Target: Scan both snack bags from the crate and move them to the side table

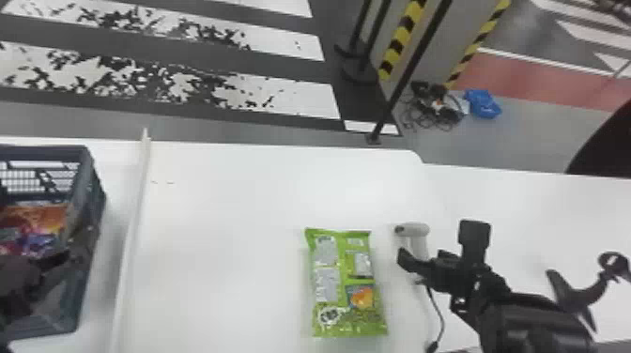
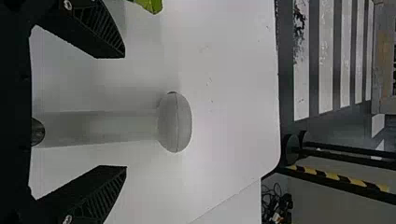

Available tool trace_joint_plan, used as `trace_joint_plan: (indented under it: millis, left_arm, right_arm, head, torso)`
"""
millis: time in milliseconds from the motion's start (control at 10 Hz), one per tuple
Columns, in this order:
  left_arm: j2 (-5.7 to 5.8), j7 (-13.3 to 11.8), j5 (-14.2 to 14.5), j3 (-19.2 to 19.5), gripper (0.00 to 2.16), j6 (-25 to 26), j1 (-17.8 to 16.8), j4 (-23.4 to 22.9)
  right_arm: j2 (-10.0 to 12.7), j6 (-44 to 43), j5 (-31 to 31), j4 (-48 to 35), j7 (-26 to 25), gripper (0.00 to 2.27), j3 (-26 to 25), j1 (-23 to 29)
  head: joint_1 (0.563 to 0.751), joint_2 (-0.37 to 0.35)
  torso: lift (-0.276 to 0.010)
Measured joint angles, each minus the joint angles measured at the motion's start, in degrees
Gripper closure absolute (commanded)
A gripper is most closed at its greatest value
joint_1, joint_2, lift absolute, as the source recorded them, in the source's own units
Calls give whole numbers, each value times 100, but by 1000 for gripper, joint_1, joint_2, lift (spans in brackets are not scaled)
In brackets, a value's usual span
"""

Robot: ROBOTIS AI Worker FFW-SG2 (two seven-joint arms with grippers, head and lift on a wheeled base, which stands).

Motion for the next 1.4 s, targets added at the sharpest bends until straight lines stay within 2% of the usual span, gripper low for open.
trace_joint_plan:
  millis: [200, 300, 400, 500, 700, 1000, 1200, 1400]
  left_arm:
    - [2, 15, -40, 7, 70, 0, 27, -15]
    - [2, 11, -53, 8, 70, 0, 37, -23]
    - [3, 13, -59, 9, 70, 0, 44, -33]
    - [7, 16, -59, 9, 70, 0, 46, -35]
    - [10, 17, -61, 9, 70, 0, 46, -35]
    - [-5, 17, -65, -16, 70, 0, 10, -16]
    - [-7, 17, -70, -34, 70, 0, -12, -3]
    - [3, 16, -64, -49, 70, -7, -59, 42]
  right_arm:
    - [-50, -11, 92, 278, 129, 343, 64, -168]
    - [-71, 14, 135, 405, 167, 815, 91, -263]
    - [-113, 86, 164, 530, 189, 1865, 139, -359]
    - [-139, 199, 206, 615, 191, 2007, 173, -442]
    - [-152, 255, 297, 682, 163, 2111, 201, -504]
    - [-159, 172, 294, 613, 85, 2115, 141, -413]
    - [-110, 303, 136, -27, -29, 2115, -67, -20]
    - [18, 976, -66, -1062, -145, 2111, -264, 496]
  head:
    - [695, -309]
    - [695, -311]
    - [695, -313]
    - [695, -315]
    - [695, -319]
    - [695, -330]
    - [695, -338]
    - [695, -331]
  torso:
    - [-29]
    - [-29]
    - [-29]
    - [-29]
    - [-29]
    - [-29]
    - [-29]
    - [-29]
